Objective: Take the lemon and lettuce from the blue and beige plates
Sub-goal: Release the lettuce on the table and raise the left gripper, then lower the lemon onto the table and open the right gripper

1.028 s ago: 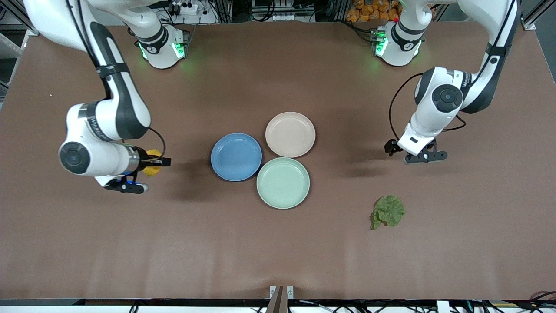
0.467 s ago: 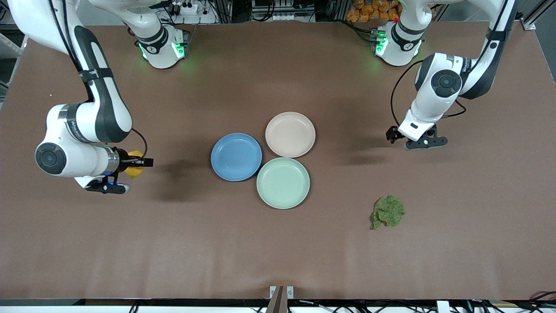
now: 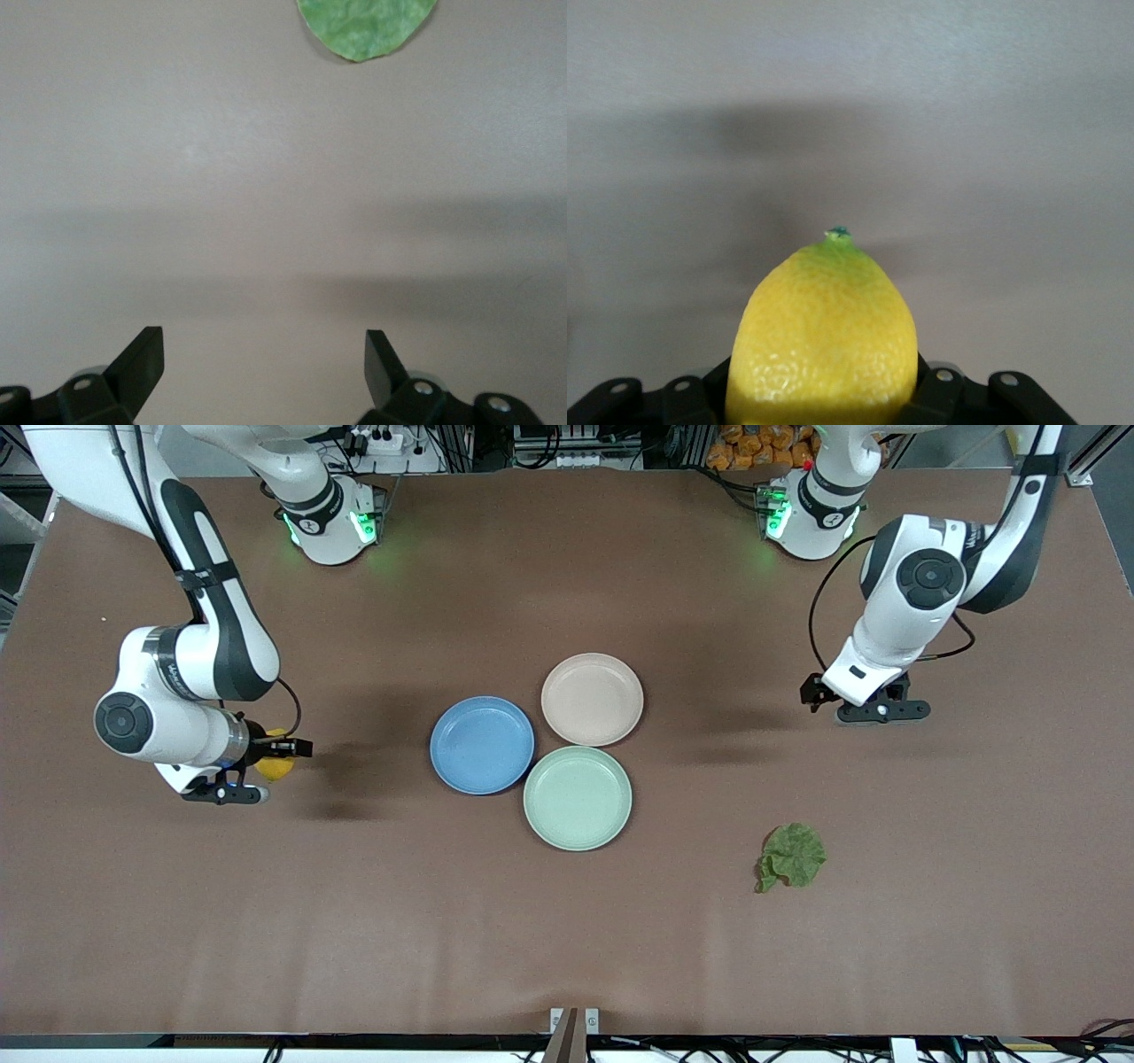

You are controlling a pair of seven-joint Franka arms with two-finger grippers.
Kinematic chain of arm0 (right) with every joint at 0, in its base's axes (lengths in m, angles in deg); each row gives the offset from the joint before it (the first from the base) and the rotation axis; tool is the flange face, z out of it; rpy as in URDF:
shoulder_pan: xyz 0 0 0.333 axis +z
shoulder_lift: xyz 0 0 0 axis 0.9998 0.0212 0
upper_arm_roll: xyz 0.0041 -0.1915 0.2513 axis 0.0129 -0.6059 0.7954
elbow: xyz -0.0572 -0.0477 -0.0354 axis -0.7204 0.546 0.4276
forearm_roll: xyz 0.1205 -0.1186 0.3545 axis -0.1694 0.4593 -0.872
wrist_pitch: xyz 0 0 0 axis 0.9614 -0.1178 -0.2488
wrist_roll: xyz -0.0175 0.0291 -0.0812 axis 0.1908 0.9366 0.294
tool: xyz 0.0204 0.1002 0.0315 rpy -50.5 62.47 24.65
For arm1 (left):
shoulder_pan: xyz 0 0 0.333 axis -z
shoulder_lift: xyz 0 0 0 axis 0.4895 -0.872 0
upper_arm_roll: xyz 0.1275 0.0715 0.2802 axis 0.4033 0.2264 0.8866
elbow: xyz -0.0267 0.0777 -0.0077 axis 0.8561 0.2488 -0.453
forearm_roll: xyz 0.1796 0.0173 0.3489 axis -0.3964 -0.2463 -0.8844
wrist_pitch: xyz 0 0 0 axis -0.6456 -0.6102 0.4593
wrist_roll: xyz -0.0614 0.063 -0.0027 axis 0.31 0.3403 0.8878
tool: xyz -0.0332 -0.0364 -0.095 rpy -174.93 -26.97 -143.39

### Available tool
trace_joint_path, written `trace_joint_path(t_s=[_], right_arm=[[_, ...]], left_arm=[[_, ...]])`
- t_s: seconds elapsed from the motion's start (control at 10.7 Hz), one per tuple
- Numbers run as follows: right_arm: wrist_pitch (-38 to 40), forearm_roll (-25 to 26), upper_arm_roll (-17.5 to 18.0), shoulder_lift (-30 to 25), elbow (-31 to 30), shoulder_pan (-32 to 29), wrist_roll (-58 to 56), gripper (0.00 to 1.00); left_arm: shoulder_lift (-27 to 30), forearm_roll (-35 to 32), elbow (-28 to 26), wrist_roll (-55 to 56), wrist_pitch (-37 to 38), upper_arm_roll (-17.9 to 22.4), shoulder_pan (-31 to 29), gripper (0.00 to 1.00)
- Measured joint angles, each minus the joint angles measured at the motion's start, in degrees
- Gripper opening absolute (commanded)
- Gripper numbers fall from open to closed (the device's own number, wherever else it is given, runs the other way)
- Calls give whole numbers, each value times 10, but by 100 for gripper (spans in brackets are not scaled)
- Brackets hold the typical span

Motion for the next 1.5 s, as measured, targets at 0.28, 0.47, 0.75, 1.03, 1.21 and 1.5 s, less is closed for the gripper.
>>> trace_joint_path(t_s=[0.28, 0.47, 0.75, 1.03, 1.21, 1.5], right_arm=[[-100, 0, 0, 0, -67, -57, -79, 30], [-110, 0, 0, 0, -76, -75, -100, 30], [-163, 0, 6, 5, -101, -74, -101, 30], [-195, 0, 10, 23, -115, -71, -101, 30], [-208, 0, 12, 31, -116, -69, -101, 30], [-222, 0, 13, 47, -116, -64, -101, 31]], left_arm=[[40, 53, 78, -81, 137, 1, 0, 100], [68, 84, 137, -105, 241, 4, -2, 100], [76, 109, 260, -106, 357, 4, -2, 100], [73, 112, 339, -106, 369, 4, -2, 100], [67, 114, 375, -106, 389, 4, -2, 100], [40, 120, 418, -106, 422, 4, -2, 100]])
